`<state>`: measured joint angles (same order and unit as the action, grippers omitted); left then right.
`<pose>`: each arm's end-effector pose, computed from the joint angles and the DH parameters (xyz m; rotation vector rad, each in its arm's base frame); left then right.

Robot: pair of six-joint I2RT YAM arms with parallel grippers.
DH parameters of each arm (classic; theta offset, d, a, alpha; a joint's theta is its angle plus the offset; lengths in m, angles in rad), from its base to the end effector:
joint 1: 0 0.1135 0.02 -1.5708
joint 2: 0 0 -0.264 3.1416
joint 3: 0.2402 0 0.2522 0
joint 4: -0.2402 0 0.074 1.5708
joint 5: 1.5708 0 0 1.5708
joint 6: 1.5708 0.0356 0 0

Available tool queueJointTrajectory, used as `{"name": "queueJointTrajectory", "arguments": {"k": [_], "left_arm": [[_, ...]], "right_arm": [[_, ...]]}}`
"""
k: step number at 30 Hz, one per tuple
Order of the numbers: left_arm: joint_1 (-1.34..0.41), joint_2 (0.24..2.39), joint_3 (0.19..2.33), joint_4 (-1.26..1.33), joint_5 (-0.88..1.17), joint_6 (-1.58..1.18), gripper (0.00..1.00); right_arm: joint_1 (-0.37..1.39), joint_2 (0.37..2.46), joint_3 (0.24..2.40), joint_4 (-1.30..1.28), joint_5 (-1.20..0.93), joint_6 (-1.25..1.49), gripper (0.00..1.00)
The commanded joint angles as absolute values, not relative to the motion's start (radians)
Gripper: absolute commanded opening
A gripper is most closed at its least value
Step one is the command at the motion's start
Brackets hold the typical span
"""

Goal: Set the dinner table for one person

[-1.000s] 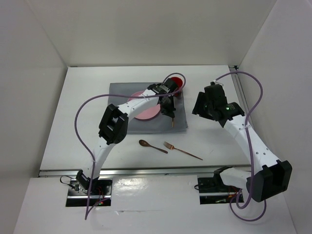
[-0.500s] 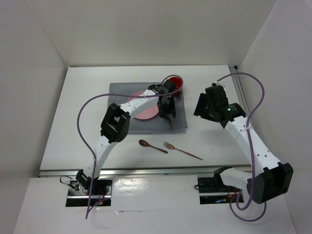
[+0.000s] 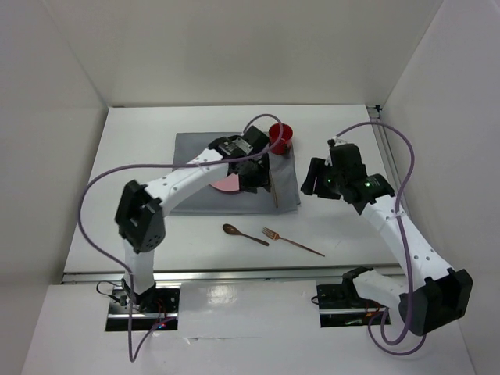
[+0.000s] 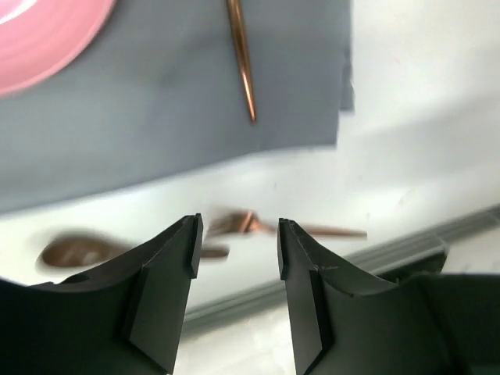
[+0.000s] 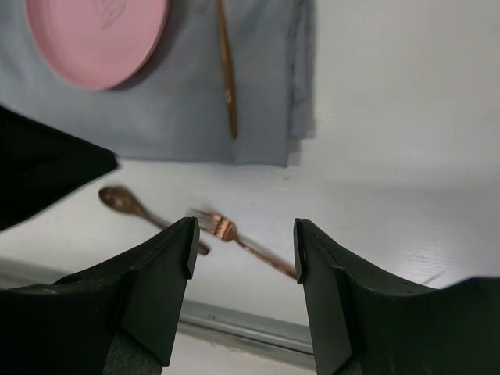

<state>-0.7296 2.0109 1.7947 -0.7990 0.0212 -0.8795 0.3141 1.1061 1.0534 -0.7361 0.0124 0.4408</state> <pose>0.3293 -0.2955 0.2653 -0.1950 2.7061 -0.5774 0.2157 0.0696 0.3188 0.1572 2.3822 0.3489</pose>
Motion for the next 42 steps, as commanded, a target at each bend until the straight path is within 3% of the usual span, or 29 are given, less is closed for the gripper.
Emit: {"name": "queueJointTrajectory", "arguments": {"k": [1,7,11,18,28,35,40,42], "left_arm": [[-0.729,1.809,1.729,-0.808,-0.081,-0.847,0.59],[-0.618,1.620,1.681,-0.933,-0.153,-0.798,0.59],[-0.537,1.516,1.669,-0.988,-0.163,-0.798,0.59],[-0.390,1.353,1.547,-0.997,-0.160,-0.769,0.59],[-0.261,1.276,1.548,-1.031,-0.118,-0.723,0.59],[-0.169,1.266,1.571,-1.031,-0.074,-0.675,0.59],[-0.127,1.247,1.552,-1.022,-0.032,-0.666,0.59],[-0.117,1.247,1.552,-1.022,-0.023,-0.655,0.58]], "right_arm": [[0.351,1.078,0.980,-0.611,-0.197,0.358,0.63],[0.691,1.201,0.946,-0.514,-0.123,0.319,0.63],[0.961,1.376,1.031,-0.494,0.067,0.285,0.64],[1.008,1.623,1.132,-0.400,0.067,0.181,0.63],[0.999,1.752,1.118,-0.353,0.020,0.140,0.58],[1.009,1.805,1.072,-0.344,0.029,0.149,0.44],[1.018,1.838,1.072,-0.344,0.029,0.149,0.40],[1.029,1.838,1.072,-0.344,0.029,0.140,0.33]]}}
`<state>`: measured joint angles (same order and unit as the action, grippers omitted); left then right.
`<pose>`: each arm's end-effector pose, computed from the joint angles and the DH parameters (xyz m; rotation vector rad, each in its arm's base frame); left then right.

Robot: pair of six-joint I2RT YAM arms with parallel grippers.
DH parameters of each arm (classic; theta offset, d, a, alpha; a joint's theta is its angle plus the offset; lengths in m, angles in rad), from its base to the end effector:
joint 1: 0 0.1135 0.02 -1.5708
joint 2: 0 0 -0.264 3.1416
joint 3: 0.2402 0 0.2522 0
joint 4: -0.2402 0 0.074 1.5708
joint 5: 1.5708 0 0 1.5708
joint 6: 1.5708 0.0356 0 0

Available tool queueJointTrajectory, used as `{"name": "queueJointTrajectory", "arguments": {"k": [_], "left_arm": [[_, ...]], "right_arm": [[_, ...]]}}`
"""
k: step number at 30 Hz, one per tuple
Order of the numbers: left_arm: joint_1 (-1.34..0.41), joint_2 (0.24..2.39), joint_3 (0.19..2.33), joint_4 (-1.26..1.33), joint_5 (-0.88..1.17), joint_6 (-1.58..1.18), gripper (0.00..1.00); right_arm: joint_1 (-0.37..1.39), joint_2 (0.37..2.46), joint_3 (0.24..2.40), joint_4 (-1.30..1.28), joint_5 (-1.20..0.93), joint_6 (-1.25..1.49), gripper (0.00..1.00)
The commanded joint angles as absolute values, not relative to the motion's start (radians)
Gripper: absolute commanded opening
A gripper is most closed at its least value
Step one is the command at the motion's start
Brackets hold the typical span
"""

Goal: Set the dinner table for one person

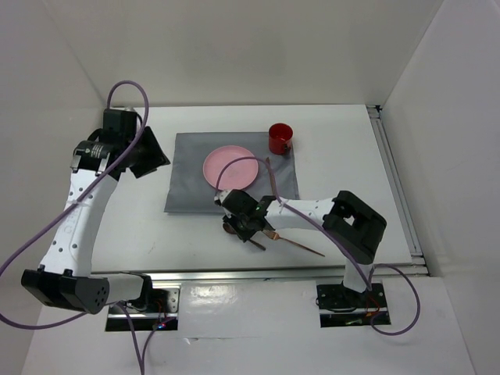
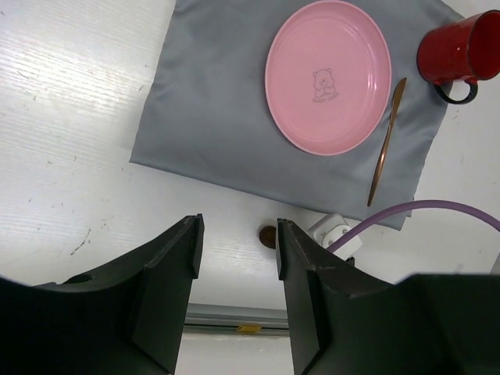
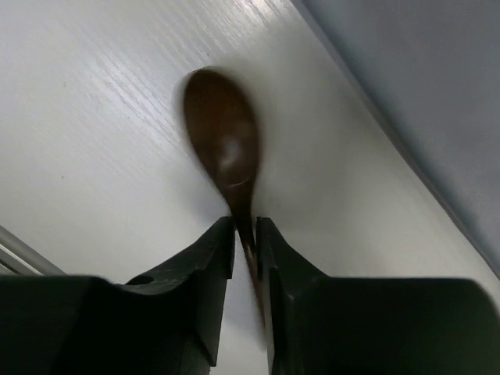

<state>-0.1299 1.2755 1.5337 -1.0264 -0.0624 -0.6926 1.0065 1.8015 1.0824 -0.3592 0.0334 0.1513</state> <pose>0.2417 -0.0293 0.4105 -0.6857 2.2599 -0.3330 0.1914 0.3002 0.1577 -1.1061 2.4544 0.3326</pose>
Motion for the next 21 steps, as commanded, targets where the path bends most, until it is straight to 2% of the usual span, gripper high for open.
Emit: {"name": "queueJointTrajectory", "arguments": {"k": [1,4,7,14,21], "left_arm": [[-0.106,1.238,1.542,-1.022,-0.023,-0.655,0.58],[-0.094,1.238,1.542,-1.022,-0.014,-0.646,0.58],[-0.084,1.229,1.542,-1.022,-0.003,-0.646,0.58],[-0.075,1.220,1.542,-1.011,0.015,-0.646,0.58],[-0.084,1.201,1.467,-0.973,0.052,-0.655,0.58]], "right_arm": [[1.029,1.838,1.072,-0.344,0.038,0.140,0.28],[1.054,1.786,1.091,-0.373,0.049,0.140,0.09],[1.065,1.711,1.100,-0.397,0.058,0.130,0.00],[1.016,1.582,1.181,-0.510,0.170,0.217,0.00],[0.754,1.676,1.307,-0.607,0.252,0.408,0.00]]}}
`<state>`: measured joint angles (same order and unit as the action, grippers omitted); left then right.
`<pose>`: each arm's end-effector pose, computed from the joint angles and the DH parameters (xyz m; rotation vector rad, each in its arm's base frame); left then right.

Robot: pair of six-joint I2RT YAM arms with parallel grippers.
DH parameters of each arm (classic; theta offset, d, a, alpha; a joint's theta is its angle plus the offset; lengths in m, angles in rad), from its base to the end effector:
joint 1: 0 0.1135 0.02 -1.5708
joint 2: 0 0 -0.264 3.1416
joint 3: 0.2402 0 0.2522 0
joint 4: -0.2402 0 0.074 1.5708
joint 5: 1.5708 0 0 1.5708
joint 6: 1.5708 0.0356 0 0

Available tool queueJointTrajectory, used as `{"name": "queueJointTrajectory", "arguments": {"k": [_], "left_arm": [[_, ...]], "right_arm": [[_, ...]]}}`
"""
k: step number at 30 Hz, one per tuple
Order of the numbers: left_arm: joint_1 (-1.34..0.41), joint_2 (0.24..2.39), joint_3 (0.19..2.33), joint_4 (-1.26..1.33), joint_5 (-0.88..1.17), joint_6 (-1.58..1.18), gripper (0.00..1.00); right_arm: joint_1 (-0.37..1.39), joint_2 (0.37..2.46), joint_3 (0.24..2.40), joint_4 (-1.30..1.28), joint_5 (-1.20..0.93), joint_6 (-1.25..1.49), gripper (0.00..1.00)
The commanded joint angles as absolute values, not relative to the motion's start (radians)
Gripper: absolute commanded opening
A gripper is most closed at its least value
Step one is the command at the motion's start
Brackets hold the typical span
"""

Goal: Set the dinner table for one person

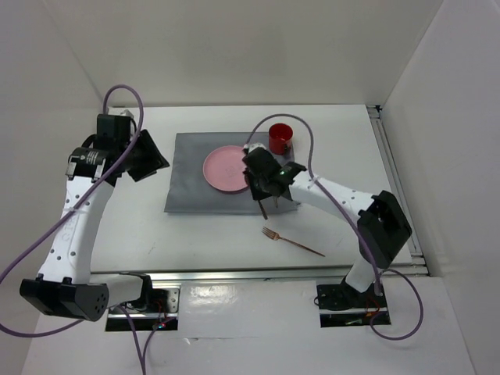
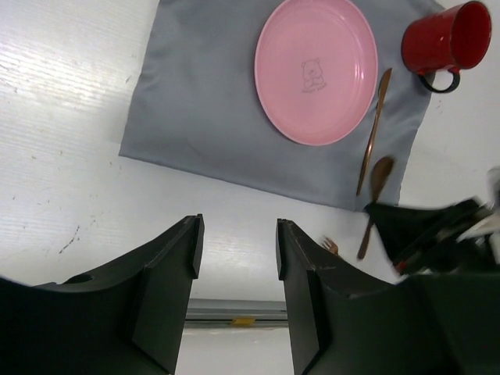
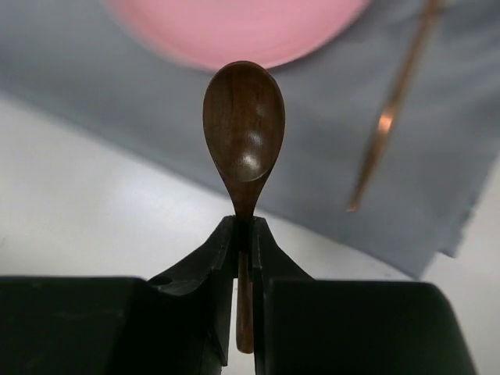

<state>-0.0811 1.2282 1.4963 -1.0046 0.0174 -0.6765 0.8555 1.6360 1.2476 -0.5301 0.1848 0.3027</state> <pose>0.2320 -0.0195 0.4113 -0.6782 2.2413 -0.4027 0.2363 0.2620 0.2531 -0.6033 2.4124 0.2673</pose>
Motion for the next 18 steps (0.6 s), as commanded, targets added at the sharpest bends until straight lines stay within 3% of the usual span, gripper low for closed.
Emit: {"name": "queueJointTrajectory", "arguments": {"k": [1,10,12,16,18], "left_arm": [[-0.095,1.201,1.441,-0.973,0.052,-0.664,0.58],[-0.218,1.129,1.182,-0.873,0.092,-0.787,0.58],[-0.258,1.129,1.148,-0.850,0.103,-0.822,0.58],[-0.304,1.129,1.120,-0.841,0.089,-0.834,0.58],[-0.316,1.140,1.129,-0.851,0.068,-0.834,0.58]], "right_arm": [[0.730,1.713,1.330,-0.607,0.252,0.408,0.00],[0.594,1.971,1.488,-0.563,0.291,0.365,0.01],[0.594,2.028,1.511,-0.563,0.313,0.365,0.08],[0.584,2.033,1.545,-0.584,0.325,0.354,0.42],[0.575,1.964,1.502,-0.574,0.314,0.354,0.47]]}}
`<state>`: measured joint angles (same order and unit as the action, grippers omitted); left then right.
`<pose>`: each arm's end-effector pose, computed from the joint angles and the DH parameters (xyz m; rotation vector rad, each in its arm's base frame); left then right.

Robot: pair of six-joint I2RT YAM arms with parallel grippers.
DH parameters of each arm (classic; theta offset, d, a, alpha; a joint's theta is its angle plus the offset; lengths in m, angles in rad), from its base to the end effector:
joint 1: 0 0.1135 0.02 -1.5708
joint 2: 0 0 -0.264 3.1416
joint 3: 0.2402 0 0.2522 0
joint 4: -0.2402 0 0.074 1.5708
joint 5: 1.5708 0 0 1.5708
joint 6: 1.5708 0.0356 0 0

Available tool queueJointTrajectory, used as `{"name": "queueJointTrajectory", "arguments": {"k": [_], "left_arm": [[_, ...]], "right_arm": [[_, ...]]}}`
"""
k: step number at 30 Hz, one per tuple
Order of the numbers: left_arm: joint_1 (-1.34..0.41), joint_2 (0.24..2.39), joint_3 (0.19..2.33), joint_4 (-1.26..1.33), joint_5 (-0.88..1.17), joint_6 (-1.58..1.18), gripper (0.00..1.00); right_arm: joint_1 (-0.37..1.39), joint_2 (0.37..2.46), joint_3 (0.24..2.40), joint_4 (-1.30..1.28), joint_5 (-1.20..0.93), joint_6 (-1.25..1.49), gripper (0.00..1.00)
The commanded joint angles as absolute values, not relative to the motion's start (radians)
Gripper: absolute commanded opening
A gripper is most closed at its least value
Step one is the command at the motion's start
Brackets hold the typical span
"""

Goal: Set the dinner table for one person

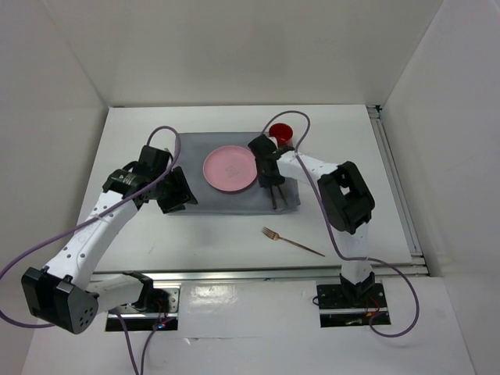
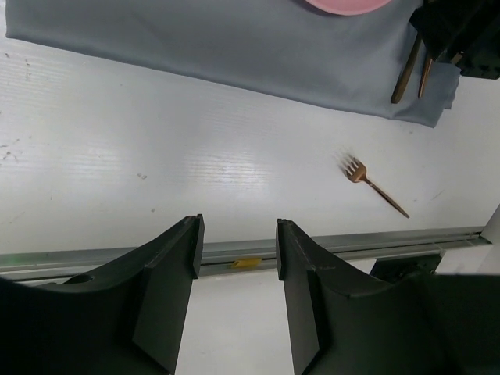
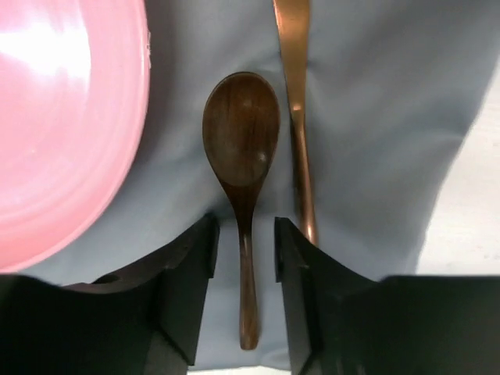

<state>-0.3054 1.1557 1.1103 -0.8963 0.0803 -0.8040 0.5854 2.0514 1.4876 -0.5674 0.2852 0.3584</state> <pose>0.2141 -0.0705 0.3154 -0.6078 2.5249 -0.5337 0.3616 0.2277 0.1695 -0.2135 2.6157 -0.0691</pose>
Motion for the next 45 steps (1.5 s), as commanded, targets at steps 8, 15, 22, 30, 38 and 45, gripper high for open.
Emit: {"name": "queueJointTrajectory", "arguments": {"k": [8,15,22,30,38,45], "left_arm": [[-0.334,1.178,1.184,-0.851,0.046,-0.816,0.58],[-0.362,1.219,1.203,-0.839,0.046,-0.816,0.58],[-0.373,1.229,1.221,-0.848,0.025,-0.816,0.58],[-0.382,1.220,1.230,-0.859,0.025,-0.816,0.58],[-0.382,1.220,1.239,-0.877,0.015,-0.816,0.58],[-0.382,1.210,1.239,-0.877,0.006,-0.816,0.58]], "right_arm": [[0.503,1.568,1.148,-0.543,0.146,0.324,0.49],[0.535,1.437,1.020,-0.666,-0.012,0.235,0.49],[0.612,1.428,0.944,-0.625,0.028,0.126,0.53],[0.710,1.325,0.904,-0.525,0.001,-0.080,0.62],[0.710,1.503,1.107,-0.756,-0.123,-0.156,0.62],[0.710,1.546,1.089,-0.850,-0.117,-0.267,0.62]]}}
